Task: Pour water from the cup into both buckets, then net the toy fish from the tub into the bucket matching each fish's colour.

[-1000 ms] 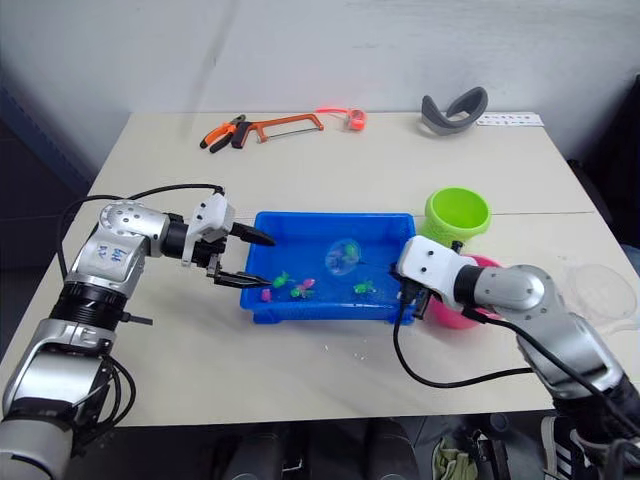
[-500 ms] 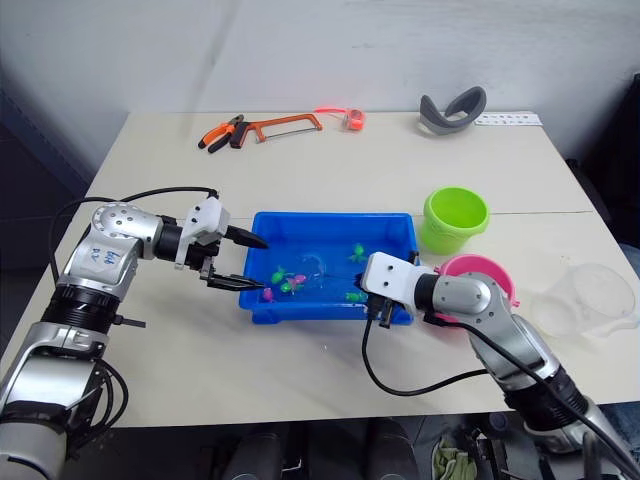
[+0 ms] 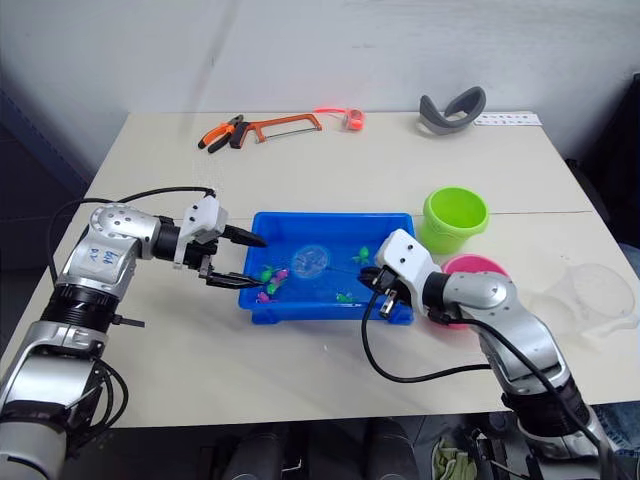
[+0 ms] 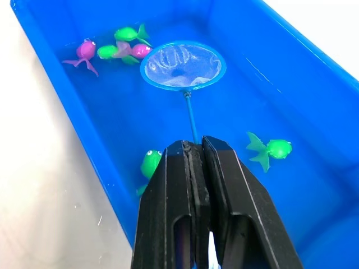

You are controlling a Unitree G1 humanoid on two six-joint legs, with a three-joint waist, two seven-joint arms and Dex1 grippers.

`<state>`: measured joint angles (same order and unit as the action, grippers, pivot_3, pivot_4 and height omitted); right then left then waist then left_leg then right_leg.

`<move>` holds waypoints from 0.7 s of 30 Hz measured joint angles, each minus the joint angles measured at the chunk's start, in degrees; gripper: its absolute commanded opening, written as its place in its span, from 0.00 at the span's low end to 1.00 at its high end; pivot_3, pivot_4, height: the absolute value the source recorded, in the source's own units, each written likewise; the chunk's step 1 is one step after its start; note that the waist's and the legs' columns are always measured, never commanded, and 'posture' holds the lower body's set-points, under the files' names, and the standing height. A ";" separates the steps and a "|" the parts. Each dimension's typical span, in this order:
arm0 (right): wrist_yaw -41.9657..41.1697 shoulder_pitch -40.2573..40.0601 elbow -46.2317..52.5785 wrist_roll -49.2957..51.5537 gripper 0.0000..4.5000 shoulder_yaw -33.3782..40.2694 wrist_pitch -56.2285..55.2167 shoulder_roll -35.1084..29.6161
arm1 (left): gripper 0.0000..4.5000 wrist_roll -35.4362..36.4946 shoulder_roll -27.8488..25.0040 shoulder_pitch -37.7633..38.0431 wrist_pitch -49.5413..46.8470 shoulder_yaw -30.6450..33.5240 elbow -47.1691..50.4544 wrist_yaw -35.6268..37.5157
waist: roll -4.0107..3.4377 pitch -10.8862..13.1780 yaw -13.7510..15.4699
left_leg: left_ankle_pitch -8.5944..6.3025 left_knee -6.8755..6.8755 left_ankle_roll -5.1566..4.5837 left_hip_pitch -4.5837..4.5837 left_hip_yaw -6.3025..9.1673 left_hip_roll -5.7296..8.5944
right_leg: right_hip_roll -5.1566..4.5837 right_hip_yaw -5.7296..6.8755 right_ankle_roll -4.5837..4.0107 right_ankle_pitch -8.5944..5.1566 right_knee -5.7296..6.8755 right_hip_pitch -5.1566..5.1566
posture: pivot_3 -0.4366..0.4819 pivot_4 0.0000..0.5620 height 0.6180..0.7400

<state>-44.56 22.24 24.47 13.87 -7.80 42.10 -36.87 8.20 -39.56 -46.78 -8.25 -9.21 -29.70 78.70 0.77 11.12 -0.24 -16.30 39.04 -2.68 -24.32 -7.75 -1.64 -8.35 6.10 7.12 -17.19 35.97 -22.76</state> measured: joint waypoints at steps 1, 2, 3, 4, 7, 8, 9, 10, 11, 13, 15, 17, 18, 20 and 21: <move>0.24 0.10 0.00 -0.29 0.00 -0.11 -0.04 -0.04 | 0.99 -0.57 -0.69 -0.01 0.61 -0.10 -0.88 0.33 | 0.00 0.00 -0.01 | 0.00 0.00 0.00 0.00 0.00 0.00 | 0.00 0.00 0.00 0.00 0.00 -0.02 | 0.48 0.27 1.00; 0.49 0.36 -0.08 -0.71 0.00 -0.53 -0.12 -0.05 | 0.99 -1.06 -1.57 -0.02 1.31 -0.23 -1.65 0.92 | 0.00 0.00 -0.10 | 0.00 -0.02 0.00 -0.03 -0.01 -0.01 | 0.00 -0.01 0.00 0.00 0.00 -0.05 | 0.48 0.27 1.00; 0.62 0.71 -0.14 -1.10 0.00 -1.12 -0.42 -0.05 | 0.99 -1.60 -2.20 -0.07 1.95 -0.27 -2.29 1.36 | 0.00 0.00 -0.22 | -0.01 -0.04 0.01 -0.03 -0.04 -0.01 | 0.00 -0.02 0.00 0.00 0.00 -0.07 | 0.48 0.27 1.00; 0.71 1.26 -0.24 -1.57 0.00 -1.83 -0.79 -0.05 | 0.99 -1.91 -2.63 -0.07 2.54 -0.29 -2.59 1.72 | 0.00 0.00 -0.25 | -0.01 -0.05 0.02 -0.03 -0.04 -0.01 | 0.00 -0.02 0.00 0.00 0.00 -0.08 | 0.48 0.27 1.00; 0.97 3.60 -2.21 -3.81 0.00 -4.89 -2.81 0.20 | 0.99 -3.03 -3.23 -0.12 4.71 -0.43 -3.13 2.19 | 0.00 0.00 -0.27 | -0.01 -0.06 0.02 -0.04 -0.04 -0.01 | 0.01 -0.02 -0.01 0.00 -0.02 -0.08 | 0.48 0.27 1.00; 1.07 3.89 -2.90 -4.44 0.00 -5.67 -3.33 0.24 | 0.99 -3.20 -3.27 -0.14 5.02 -0.43 -3.48 2.20 | 0.00 0.00 -0.23 | -0.01 -0.06 0.02 -0.04 -0.04 0.00 | 0.01 -0.02 -0.01 0.00 -0.02 -0.08 | 0.48 0.27 1.00; 1.12 4.14 -3.65 -4.98 0.00 -6.27 -3.60 0.37 | 0.99 -3.25 -3.32 -0.15 5.16 -0.41 -4.03 2.22 | 0.00 0.00 -0.14 | -0.01 -0.05 0.02 -0.05 -0.04 0.00 | 0.01 -0.02 0.00 0.00 -0.02 -0.08 | 0.48 0.27 1.00; 1.11 4.47 -4.56 -5.45 0.00 -7.03 -4.08 0.38 | 0.99 -3.24 -3.37 -0.17 5.18 -0.34 -4.34 2.27 | 0.00 0.00 -0.07 | -0.01 -0.05 0.02 -0.05 -0.04 0.00 | 0.01 -0.02 -0.01 0.00 -0.02 -0.08 | 0.48 0.27 1.00; 1.10 4.65 -5.06 -5.91 0.00 -7.57 -4.53 0.38 | 0.99 -3.25 -3.42 -0.19 5.19 -0.34 -4.39 2.28 | 0.00 0.00 -0.01 | -0.01 -0.04 0.02 -0.05 -0.04 0.00 | 0.00 -0.02 0.00 0.00 -0.01 -0.08 | 0.48 0.27 1.00; 0.92 5.63 -6.91 -7.82 0.00 -9.28 -6.54 0.35 | 0.99 -3.32 -3.50 -0.19 5.18 -0.34 -4.58 2.31 | 0.00 0.00 -0.07 | -0.01 -0.04 0.01 -0.05 -0.05 0.01 | 0.00 -0.02 0.00 0.00 0.00 -0.08 | 0.48 0.27 1.00; 0.73 6.25 -8.06 -9.40 0.00 -10.19 -8.49 0.33 | 0.99 -3.33 -3.51 -0.19 5.13 -0.34 -4.55 2.35 | 0.00 0.00 -0.06 | -0.01 -0.04 0.01 -0.05 -0.05 0.00 | 0.00 -0.02 0.00 0.00 0.00 -0.08 | 0.48 0.27 1.00; 0.50 6.51 -9.05 -9.94 0.00 -10.37 -9.37 0.42 | 0.99 -3.33 -3.52 -0.18 4.96 -0.32 -4.53 2.42 | 0.00 0.00 -0.05 | -0.01 -0.04 0.01 -0.05 -0.05 0.00 | 0.00 -0.02 0.00 0.00 -0.01 -0.08 | 0.48 0.27 1.00; 0.31 6.54 -9.26 -9.91 0.00 -10.37 -9.39 0.99 | 0.99 -3.33 -3.59 -0.18 4.77 -0.28 -4.51 2.50 | 0.00 0.00 -0.11 | -0.01 -0.05 0.02 -0.05 -0.05 0.00 | 0.01 -0.02 0.00 0.00 -0.01 -0.08 | 0.48 0.27 1.00; 0.01 6.59 -9.22 -9.66 0.00 -10.37 -9.28 2.31 | 0.99 -3.33 -3.67 -0.19 4.55 -0.24 -4.47 2.56 | 0.00 0.00 -0.14 | -0.01 -0.05 0.02 -0.05 -0.05 0.00 | 0.01 -0.02 0.00 0.00 0.00 -0.08 | 0.48 0.27 1.00; -0.17 6.67 -9.17 -9.28 0.00 -10.37 -8.99 2.92 | 0.99 -3.32 -3.67 -0.18 4.51 -0.23 -4.43 2.56 | 0.00 0.00 -0.16 | -0.01 -0.04 0.02 -0.05 -0.05 -0.01 | 0.02 -0.02 0.00 0.00 0.00 -0.08 | 0.48 0.27 1.00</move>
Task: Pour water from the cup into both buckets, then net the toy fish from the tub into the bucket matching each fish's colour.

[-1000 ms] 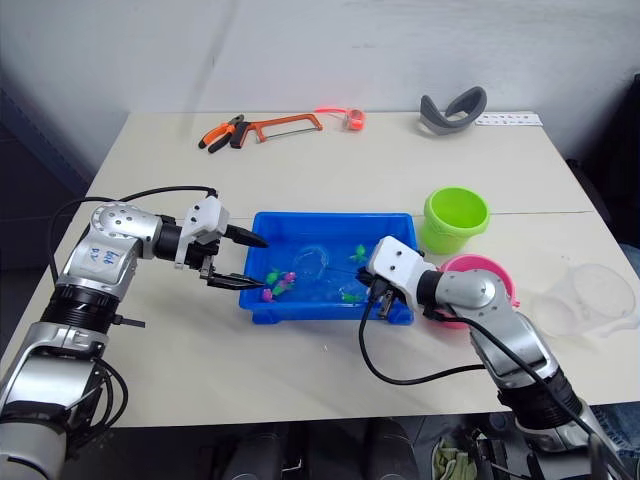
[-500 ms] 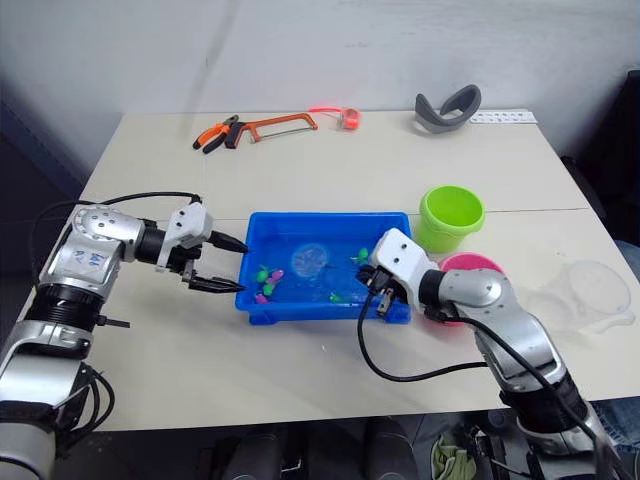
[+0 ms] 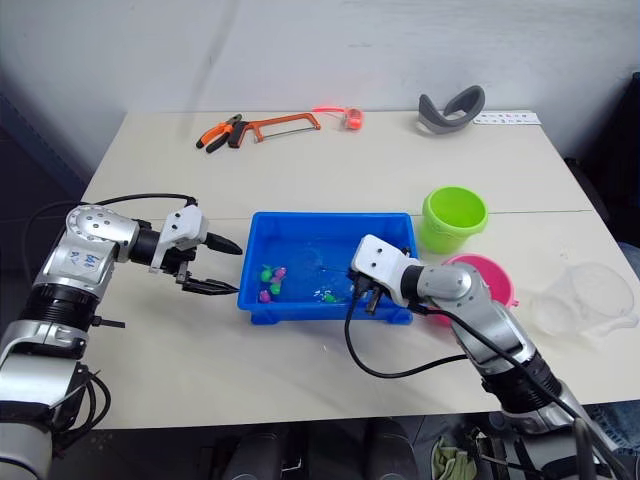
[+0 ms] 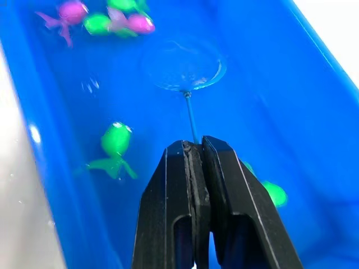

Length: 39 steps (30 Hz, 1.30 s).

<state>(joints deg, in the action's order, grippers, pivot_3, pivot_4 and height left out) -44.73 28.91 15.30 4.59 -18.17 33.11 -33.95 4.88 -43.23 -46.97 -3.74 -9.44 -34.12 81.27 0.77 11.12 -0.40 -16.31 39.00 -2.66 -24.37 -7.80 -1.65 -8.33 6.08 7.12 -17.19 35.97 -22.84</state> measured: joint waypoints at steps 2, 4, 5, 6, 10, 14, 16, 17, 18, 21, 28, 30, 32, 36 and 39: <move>-0.21 0.09 0.27 0.47 0.00 0.01 0.99 0.73 | 0.99 0.00 0.00 0.00 -0.13 0.00 0.05 0.00 | 0.00 0.00 -0.03 | 0.00 0.01 0.00 0.00 0.00 0.00 | 0.00 0.00 0.00 0.00 0.00 0.00 | 0.48 0.27 1.00; -0.43 0.15 0.55 1.14 0.00 0.02 2.02 1.05 | 0.99 0.00 0.00 0.00 -0.28 0.00 0.05 0.00 | 0.00 0.00 0.03 | 0.00 0.00 0.00 0.00 0.00 0.00 | 0.00 0.00 0.00 0.00 0.00 0.00 | 0.48 0.27 1.00; -0.59 0.18 0.72 1.47 0.00 0.06 2.49 1.06 | 0.99 0.00 0.00 0.00 -0.33 0.00 0.05 0.00 | 0.00 0.00 0.04 | 0.00 0.01 0.00 0.00 0.00 0.00 | 0.00 0.00 0.00 0.00 0.00 0.00 | 0.48 0.27 1.00; -0.67 0.18 0.98 1.67 0.00 0.12 2.93 1.06 | 0.99 0.00 0.00 0.00 -0.35 0.00 0.05 0.00 | 0.00 0.00 0.03 | 0.00 0.00 0.00 0.00 0.00 0.00 | 0.00 0.00 0.00 0.00 0.00 0.00 | 0.48 0.27 1.00; -0.95 0.18 2.70 2.59 0.00 0.44 4.43 1.05 | 0.99 0.00 0.00 0.00 -0.36 0.02 0.04 -0.01 | 0.00 0.00 -0.04 | 0.00 0.00 0.00 0.00 0.01 -0.01 | 0.00 0.00 0.00 0.00 0.00 0.00 | 0.48 0.27 1.00; -0.97 0.18 4.30 3.95 0.00 0.72 6.50 1.23 | 0.99 0.00 0.01 0.00 -0.36 0.02 0.04 -0.02 | 0.00 0.00 -0.04 | 0.00 0.00 0.00 0.00 0.01 0.00 | 0.00 0.00 0.00 0.00 0.00 0.00 | 0.48 0.27 1.00; -0.93 0.18 5.30 5.05 0.00 1.03 8.01 1.72 | 0.99 0.00 0.02 -0.03 -0.34 0.02 0.02 -0.03 | 0.00 0.00 -0.04 | 0.00 0.00 0.00 0.00 0.01 -0.01 | 0.00 0.00 0.00 0.00 0.00 0.00 | 0.48 0.27 1.00; -0.99 0.18 5.62 5.39 0.00 1.03 8.53 1.71 | 0.99 0.00 0.02 -0.08 -0.33 0.02 0.00 -0.04 | 0.00 0.00 -0.04 | 0.00 0.00 0.00 0.00 0.01 -0.01 | 0.00 0.00 0.00 0.00 -0.01 0.00 | 0.48 0.27 1.00; -1.13 0.18 5.93 5.75 0.00 1.03 8.94 1.68 | 0.99 0.00 0.03 -0.12 -0.32 0.02 -0.09 -0.05 | 0.00 0.00 -0.04 | 0.00 0.00 0.00 0.00 0.01 -0.01 | 0.00 0.00 0.00 0.00 -0.01 0.00 | 0.48 0.27 1.00; -1.59 0.18 6.99 6.21 0.00 1.02 9.71 1.13 | 0.99 0.00 0.03 -0.46 -0.25 0.02 -0.18 -0.11 | 0.00 0.00 -0.04 | -0.01 0.00 0.00 0.00 0.01 -0.01 | 0.00 0.00 0.00 0.00 -0.01 0.00 | 0.48 0.27 1.00; -3.05 0.18 7.65 6.98 0.00 0.94 10.81 0.28 | 0.99 -0.01 0.03 -1.12 0.08 0.02 -0.30 -0.34 | 0.00 0.00 -0.03 | -0.01 -0.01 0.00 -0.01 0.01 -0.01 | 0.00 0.00 0.00 0.00 -0.01 -0.01 | 0.48 0.27 1.00; -3.31 0.18 8.15 7.03 0.00 0.94 10.83 -0.32 | 0.99 -0.01 0.03 -1.12 0.12 0.02 -0.32 -0.34 | 0.00 0.00 -0.03 | -0.01 -0.01 0.00 -0.01 0.01 0.00 | 0.00 0.00 0.00 0.00 -0.02 -0.01 | 0.48 0.27 1.00; -3.46 0.15 8.27 7.01 0.00 0.95 10.83 -1.46 | 0.99 -0.01 0.03 -1.12 0.14 0.02 -0.36 -0.35 | 0.00 0.00 -0.03 | -0.01 0.00 0.00 -0.01 0.01 0.00 | 0.00 0.00 0.00 0.00 -0.02 -0.01 | 0.48 0.27 1.00; -3.42 -0.39 8.26 7.10 0.00 2.09 10.93 -3.54 | 0.99 0.00 0.03 -1.12 0.16 0.02 -0.41 -0.35 | 0.00 0.00 0.01 | -0.01 0.00 0.00 -0.01 0.01 -0.01 | 0.00 0.00 0.00 0.00 -0.02 -0.01 | 0.48 0.27 1.00; -2.69 -0.53 8.16 6.75 0.00 3.55 10.91 -4.94 | 0.99 -0.01 0.04 -1.12 0.22 0.02 -0.42 -0.38 | 0.00 0.00 0.06 | -0.01 0.00 0.00 -0.01 0.01 0.00 | -0.01 0.00 0.00 0.00 -0.02 -0.01 | 0.48 0.27 1.00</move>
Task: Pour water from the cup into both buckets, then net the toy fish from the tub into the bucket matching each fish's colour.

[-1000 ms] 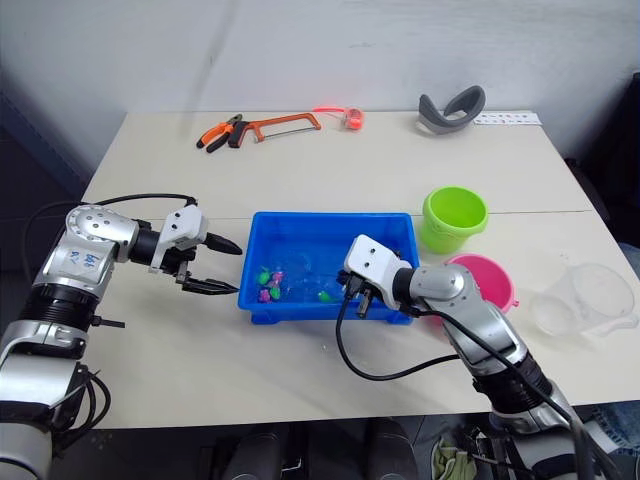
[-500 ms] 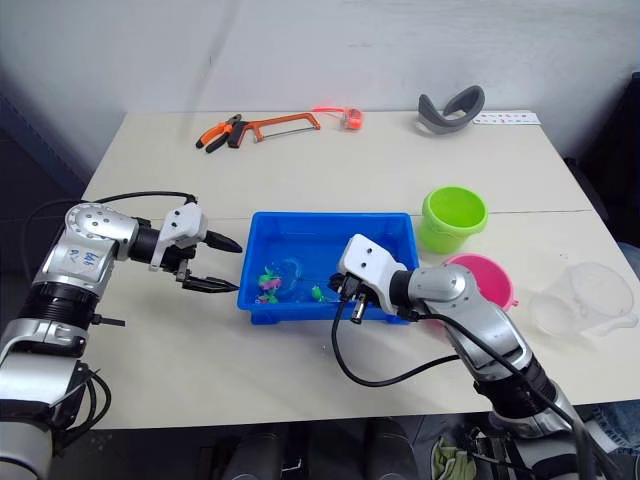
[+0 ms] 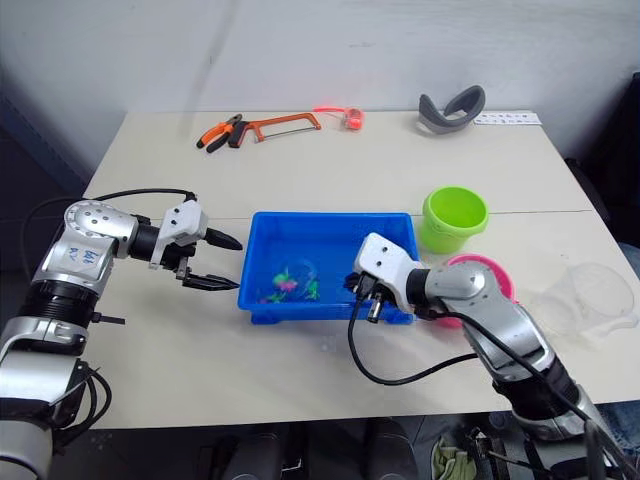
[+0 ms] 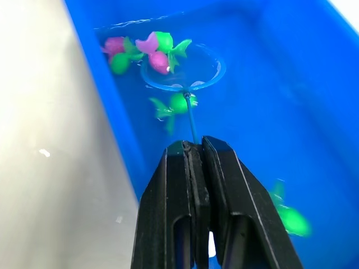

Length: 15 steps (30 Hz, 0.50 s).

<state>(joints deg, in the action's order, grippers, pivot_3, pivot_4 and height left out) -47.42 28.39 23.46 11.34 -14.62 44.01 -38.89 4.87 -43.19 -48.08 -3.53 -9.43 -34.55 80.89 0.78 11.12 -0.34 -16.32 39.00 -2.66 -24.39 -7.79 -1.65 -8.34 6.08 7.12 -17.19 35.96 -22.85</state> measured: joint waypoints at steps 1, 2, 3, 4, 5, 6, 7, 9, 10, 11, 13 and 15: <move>0.39 -0.02 -0.31 -0.50 0.00 0.20 -0.27 -0.58 | 0.99 0.00 0.04 0.00 0.02 0.00 0.00 -0.02 | 0.00 0.00 0.00 | 0.00 0.00 0.00 0.00 0.00 0.00 | 0.00 0.00 0.00 0.00 0.00 0.00 | 0.48 0.27 1.00; 0.63 -0.06 -0.63 -0.97 0.00 0.22 -0.47 -1.13 | 0.99 0.00 0.10 0.00 0.06 0.00 0.00 -0.03 | 0.00 0.00 -0.01 | 0.00 0.00 0.00 0.00 0.00 0.00 | 0.00 0.00 0.00 0.00 0.00 0.00 | 0.48 0.27 1.00; 0.89 -0.22 -1.30 -1.76 0.00 0.22 -1.31 -1.65 | 0.99 0.00 0.22 -0.01 0.14 0.00 -0.01 -0.05 | 0.00 0.00 -0.02 | 0.00 0.00 0.00 0.00 0.00 0.00 | 0.00 0.00 0.00 0.00 0.00 0.00 | 0.48 0.27 1.00; 0.97 -0.31 -1.48 -1.97 0.00 0.21 -1.49 -1.81 | 0.99 0.00 0.27 -0.01 0.19 0.00 -0.01 -0.05 | 0.00 0.00 -0.02 | 0.00 0.00 0.00 0.00 -0.01 0.00 | 0.00 0.00 0.00 0.00 0.00 -0.01 | 0.48 0.27 1.00; 1.00 -0.56 -1.69 -2.45 0.00 0.21 -1.93 -2.43 | 0.99 0.00 0.41 -0.11 0.30 -0.01 -0.09 -0.05 | 0.00 0.00 -0.02 | 0.00 0.00 0.00 0.00 -0.01 0.00 | 0.00 0.00 0.00 0.00 0.00 -0.01 | 0.48 0.27 1.00; 0.99 -0.59 -1.79 -2.48 0.00 0.20 -2.13 -2.73 | 0.99 0.00 0.43 -0.16 0.36 -0.01 -0.09 -0.05 | 0.00 0.00 -0.02 | 0.00 0.00 0.00 -0.01 -0.01 0.00 | 0.00 0.00 0.00 0.00 0.00 -0.01 | 0.48 0.27 1.00; 0.94 -0.59 -1.90 -2.58 0.00 0.21 -2.66 -3.18 | 0.99 -0.01 0.48 -0.38 0.46 -0.01 -0.17 -0.05 | 0.00 0.00 -0.02 | 0.00 0.00 0.00 -0.01 -0.01 0.00 | 0.00 0.00 0.00 0.00 0.00 -0.01 | 0.48 0.27 1.00; 0.79 -0.64 -1.90 -2.89 0.00 0.21 -3.00 -3.38 | 0.99 -0.04 0.53 -0.84 0.60 -0.01 -0.21 -0.05 | 0.00 0.00 -0.01 | 0.00 0.00 0.00 -0.01 -0.01 0.00 | 0.00 0.00 0.00 0.00 0.00 -0.01 | 0.48 0.27 1.00; 0.64 -0.83 -1.90 -2.92 0.00 0.21 -3.14 -3.62 | 0.99 -0.06 0.61 -1.02 0.69 -0.01 -0.22 -0.05 | 0.00 0.00 -0.01 | 0.00 0.00 0.00 -0.01 -0.01 0.00 | 0.00 0.00 0.00 0.00 0.00 -0.01 | 0.48 0.27 1.00; 0.40 -1.31 -1.81 -2.90 0.00 0.26 -3.23 -4.16 | 0.99 -0.12 0.80 -1.23 0.83 -0.02 -0.36 -0.06 | 0.00 0.00 0.00 | 0.00 0.00 0.00 -0.01 -0.01 0.00 | 0.00 0.00 0.00 0.00 0.00 -0.01 | 0.48 0.27 1.00; -0.10 -2.71 -1.53 -2.84 0.00 0.35 -3.11 -5.45 | 0.99 -0.25 1.08 -1.28 1.08 -0.03 -0.78 -0.06 | 0.00 0.00 0.08 | -0.01 0.00 -0.01 -0.02 -0.01 0.00 | 0.00 0.00 0.00 0.00 -0.02 -0.01 | 0.48 0.27 1.00; -0.47 -3.64 -0.89 -2.20 0.00 1.28 -2.42 -5.69 | 0.99 -0.40 1.36 -1.29 1.16 -0.03 -1.71 -0.05 | 0.00 0.00 0.08 | -0.01 0.00 -0.01 -0.02 -0.01 0.00 | 0.00 0.00 0.00 0.00 -0.01 -0.01 | 0.48 0.27 1.00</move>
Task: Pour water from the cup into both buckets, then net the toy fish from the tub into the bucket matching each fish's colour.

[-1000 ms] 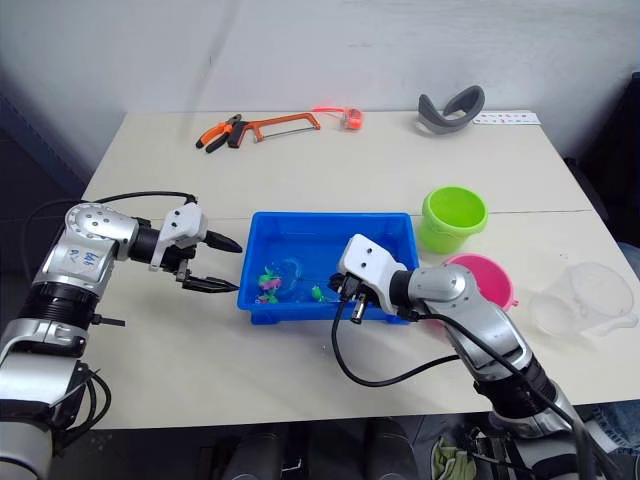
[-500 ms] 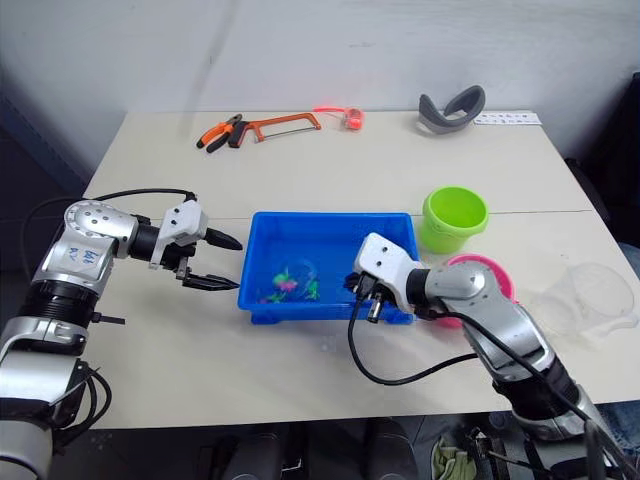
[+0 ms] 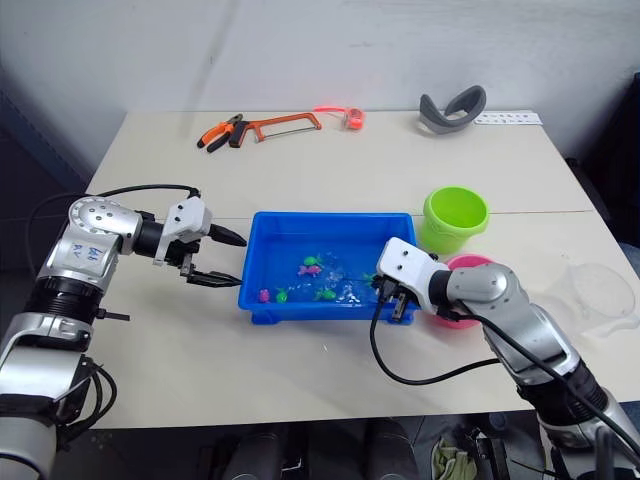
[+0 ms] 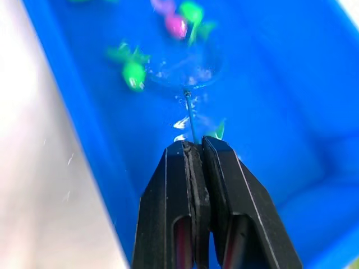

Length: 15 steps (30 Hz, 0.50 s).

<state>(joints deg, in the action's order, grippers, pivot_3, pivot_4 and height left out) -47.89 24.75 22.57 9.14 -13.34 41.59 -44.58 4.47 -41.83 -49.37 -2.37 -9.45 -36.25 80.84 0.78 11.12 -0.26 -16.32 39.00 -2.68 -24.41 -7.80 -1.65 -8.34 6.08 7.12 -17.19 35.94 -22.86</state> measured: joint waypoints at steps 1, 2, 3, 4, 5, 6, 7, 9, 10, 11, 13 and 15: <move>-0.12 -0.42 0.65 0.39 0.00 0.49 0.37 -0.25 | 0.99 -0.13 0.20 -0.01 0.05 -0.01 -0.27 0.01 | 0.00 0.00 0.01 | 0.00 0.00 0.00 0.00 0.00 0.00 | 0.00 0.00 0.00 0.00 0.01 0.00 | 0.48 0.27 1.00; -0.22 -0.75 1.32 0.77 0.00 0.93 1.09 -0.46 | 0.99 -0.20 0.30 -0.01 0.16 -0.02 -0.40 0.01 | 0.00 0.00 0.01 | 0.00 0.00 0.00 0.00 0.01 -0.01 | 0.00 0.00 0.00 0.00 0.01 0.00 | 0.48 0.27 1.00; -0.27 -1.37 2.25 1.60 0.00 1.83 1.90 -0.49 | 0.99 -0.25 0.39 -0.06 0.50 -0.02 -0.51 0.01 | 0.00 0.00 0.01 | 0.00 0.00 0.00 0.00 0.01 -0.01 | 0.00 0.00 0.00 0.00 0.01 0.00 | 0.48 0.27 1.00; -0.33 -1.73 2.72 2.09 0.00 2.34 2.49 -0.49 | 0.99 -0.29 0.42 -0.14 0.61 -0.02 -0.54 0.01 | 0.00 0.00 0.02 | 0.00 0.00 0.00 0.00 0.01 -0.01 | 0.00 0.00 0.00 0.00 0.00 0.00 | 0.48 0.27 1.00; -0.32 -2.04 3.14 2.47 0.00 2.59 2.79 -0.49 | 0.99 -0.31 0.44 -0.20 0.66 -0.02 -0.55 0.02 | 0.00 0.00 0.02 | 0.00 0.00 0.00 0.00 0.01 -0.01 | 0.00 0.00 0.00 0.00 0.00 0.00 | 0.48 0.27 1.00; -0.32 -2.51 3.80 2.97 0.00 2.74 3.17 -0.48 | 0.99 -0.32 0.45 -0.32 0.75 -0.02 -0.56 0.02 | 0.00 0.00 0.02 | 0.00 0.00 0.00 0.00 0.01 -0.01 | 0.00 0.00 0.00 0.00 0.00 0.00 | 0.48 0.27 1.00; -0.30 -2.80 4.16 3.29 0.00 2.74 3.42 -0.38 | 0.99 -0.32 0.45 -0.39 0.87 -0.02 -0.56 0.02 | 0.00 0.00 0.02 | 0.00 0.00 0.00 0.00 0.01 -0.01 | 0.00 0.00 0.00 0.00 0.00 0.00 | 0.48 0.27 1.00; -0.16 -2.86 4.37 3.77 0.00 2.74 3.58 0.01 | 0.99 -0.33 0.49 -0.50 1.12 -0.02 -0.58 0.02 | 0.00 0.00 0.01 | 0.00 0.00 0.00 0.00 0.01 0.00 | 0.00 0.00 0.00 0.00 0.00 0.00 | 0.48 0.27 1.00; 0.19 -2.74 4.39 3.77 0.00 2.74 3.66 0.37 | 0.99 -0.32 0.50 -0.55 1.19 -0.02 -0.58 0.02 | 0.00 0.00 -0.01 | 0.00 0.01 0.00 0.00 0.01 -0.01 | 0.00 0.00 0.00 0.00 0.01 0.00 | 0.48 0.27 1.00; 0.72 -2.53 4.36 3.74 0.00 2.69 3.78 0.75 | 0.99 -0.32 0.54 -0.58 1.23 -0.02 -0.58 0.02 | 0.00 0.00 -0.04 | 0.00 0.01 0.00 0.00 0.01 -0.01 | -0.01 0.00 0.00 0.00 0.01 0.00 | 0.48 0.27 1.00; 1.93 -1.22 3.28 3.33 0.00 2.35 3.72 2.26 | 0.99 -0.32 0.59 -0.61 1.25 -0.02 -0.64 0.01 | 0.00 0.00 -0.11 | 0.00 0.01 0.00 0.00 0.01 -0.01 | 0.00 0.00 0.00 0.00 0.02 -0.01 | 0.48 0.27 1.00; 2.87 0.18 1.33 2.79 0.00 2.10 3.44 3.49 | 0.99 -0.33 0.73 -0.67 1.25 -0.02 -0.64 0.00 | 0.00 0.00 -0.10 | 0.00 0.01 0.00 0.00 0.01 -0.01 | 0.00 0.00 0.00 0.00 0.02 -0.01 | 0.48 0.27 1.00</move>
<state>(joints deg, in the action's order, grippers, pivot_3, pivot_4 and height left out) -45.02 24.93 23.90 11.94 -11.24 45.04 -41.10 4.14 -41.11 -50.04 -1.12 -9.47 -36.89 80.84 0.78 11.12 -0.36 -16.32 39.01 -2.68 -24.41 -7.79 -1.65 -8.35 6.08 7.12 -17.19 35.96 -22.87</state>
